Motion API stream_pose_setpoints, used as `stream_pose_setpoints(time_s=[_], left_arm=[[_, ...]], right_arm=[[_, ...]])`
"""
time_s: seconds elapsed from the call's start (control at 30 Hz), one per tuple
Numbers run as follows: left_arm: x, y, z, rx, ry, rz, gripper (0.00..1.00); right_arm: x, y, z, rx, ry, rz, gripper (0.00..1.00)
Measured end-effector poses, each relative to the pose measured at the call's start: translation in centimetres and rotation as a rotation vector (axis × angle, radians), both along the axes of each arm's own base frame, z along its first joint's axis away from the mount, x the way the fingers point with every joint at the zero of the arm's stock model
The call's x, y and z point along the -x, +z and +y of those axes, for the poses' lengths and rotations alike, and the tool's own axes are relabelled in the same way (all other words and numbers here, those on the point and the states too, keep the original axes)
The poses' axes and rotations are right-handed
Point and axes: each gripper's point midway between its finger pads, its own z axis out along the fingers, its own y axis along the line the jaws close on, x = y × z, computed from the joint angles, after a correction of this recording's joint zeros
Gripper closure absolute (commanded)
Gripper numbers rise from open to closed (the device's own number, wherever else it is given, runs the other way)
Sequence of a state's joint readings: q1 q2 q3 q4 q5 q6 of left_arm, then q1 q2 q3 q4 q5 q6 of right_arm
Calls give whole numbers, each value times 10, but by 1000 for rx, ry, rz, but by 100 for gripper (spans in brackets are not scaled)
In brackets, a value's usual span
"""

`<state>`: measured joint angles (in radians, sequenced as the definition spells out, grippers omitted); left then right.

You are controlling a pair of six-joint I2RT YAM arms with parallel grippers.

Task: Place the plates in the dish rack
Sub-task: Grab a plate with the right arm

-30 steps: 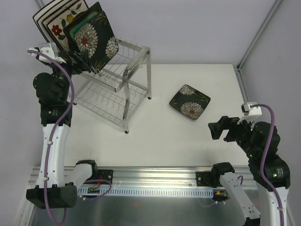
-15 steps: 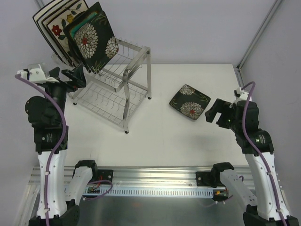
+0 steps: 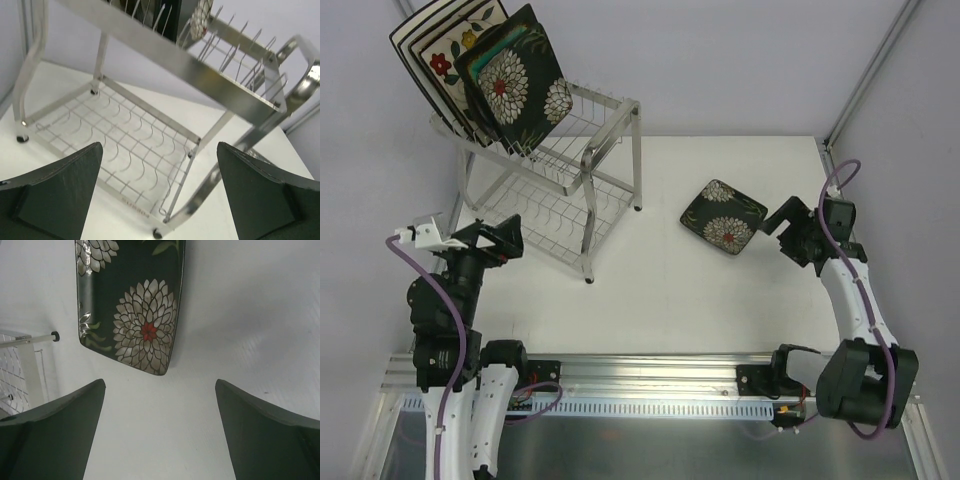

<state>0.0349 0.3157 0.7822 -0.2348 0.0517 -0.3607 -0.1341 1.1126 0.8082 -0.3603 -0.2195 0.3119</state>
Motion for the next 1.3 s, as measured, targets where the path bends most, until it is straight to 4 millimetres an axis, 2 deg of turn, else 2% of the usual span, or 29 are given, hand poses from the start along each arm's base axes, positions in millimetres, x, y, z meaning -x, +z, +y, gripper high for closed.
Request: stream_pose_setpoints(time_s=[0.3, 0.47, 0.77, 1.03, 1.2, 1.3], left_arm=[[24, -51, -23, 43, -115, 150, 1], [35, -73, -34, 59, -176, 240, 1], [50, -90, -40, 71, -213, 320, 1], [53, -99, -49, 82, -263, 379, 1], [54, -102, -53, 89, -284, 401, 1], [54, -103, -53, 91, -288, 406, 1]], right_arm=[[-47, -45, 0, -190, -11, -21, 9], [-62, -66, 4, -264, 11, -19, 11], [-72, -93, 18, -360, 73, 1, 17], [-85, -96, 30, -428, 119, -10, 23], [-95, -99, 37, -469, 130, -5, 34], [-99, -102, 39, -486, 128, 3, 45]])
